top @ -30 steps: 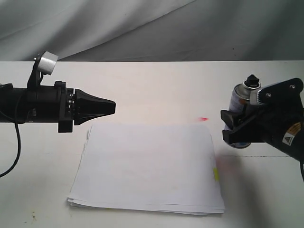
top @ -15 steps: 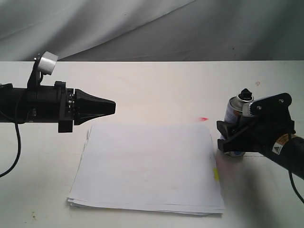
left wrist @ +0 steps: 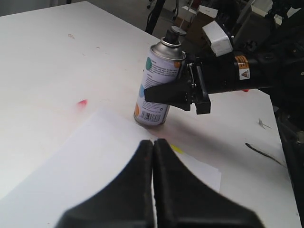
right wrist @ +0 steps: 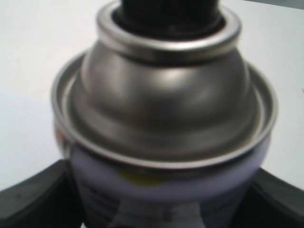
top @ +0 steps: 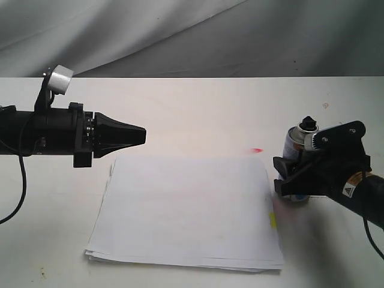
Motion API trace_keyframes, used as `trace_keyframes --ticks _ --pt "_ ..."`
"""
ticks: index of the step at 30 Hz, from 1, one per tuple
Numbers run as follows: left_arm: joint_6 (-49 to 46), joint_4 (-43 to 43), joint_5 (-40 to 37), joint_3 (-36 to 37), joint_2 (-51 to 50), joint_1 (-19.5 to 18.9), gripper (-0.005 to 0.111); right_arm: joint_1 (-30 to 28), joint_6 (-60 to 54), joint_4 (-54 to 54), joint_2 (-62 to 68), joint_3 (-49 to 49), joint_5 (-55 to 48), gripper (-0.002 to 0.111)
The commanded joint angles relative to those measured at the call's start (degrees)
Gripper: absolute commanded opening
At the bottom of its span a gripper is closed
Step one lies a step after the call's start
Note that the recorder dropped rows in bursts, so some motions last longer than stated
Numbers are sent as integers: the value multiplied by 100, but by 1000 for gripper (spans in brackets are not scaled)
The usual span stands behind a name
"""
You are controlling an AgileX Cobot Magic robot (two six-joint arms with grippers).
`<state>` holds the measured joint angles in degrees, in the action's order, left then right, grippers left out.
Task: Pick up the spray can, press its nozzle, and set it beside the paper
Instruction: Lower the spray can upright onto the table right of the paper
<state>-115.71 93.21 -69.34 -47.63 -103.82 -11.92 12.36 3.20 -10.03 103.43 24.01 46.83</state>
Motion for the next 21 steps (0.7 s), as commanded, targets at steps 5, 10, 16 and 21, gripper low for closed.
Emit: trace_keyframes --ticks 5,10,16,21 --pt "6 44 -63 29 56 -6 0 -35 -40 42 -33 1 151 0" --pt "6 44 -63 29 56 -6 0 -35 -40 42 -33 1 53 0" --pt "6 44 -63 29 56 -6 0 -35 -40 42 -33 1 41 0" --pt "6 44 -63 29 56 -6 0 -35 -40 42 -33 1 41 7"
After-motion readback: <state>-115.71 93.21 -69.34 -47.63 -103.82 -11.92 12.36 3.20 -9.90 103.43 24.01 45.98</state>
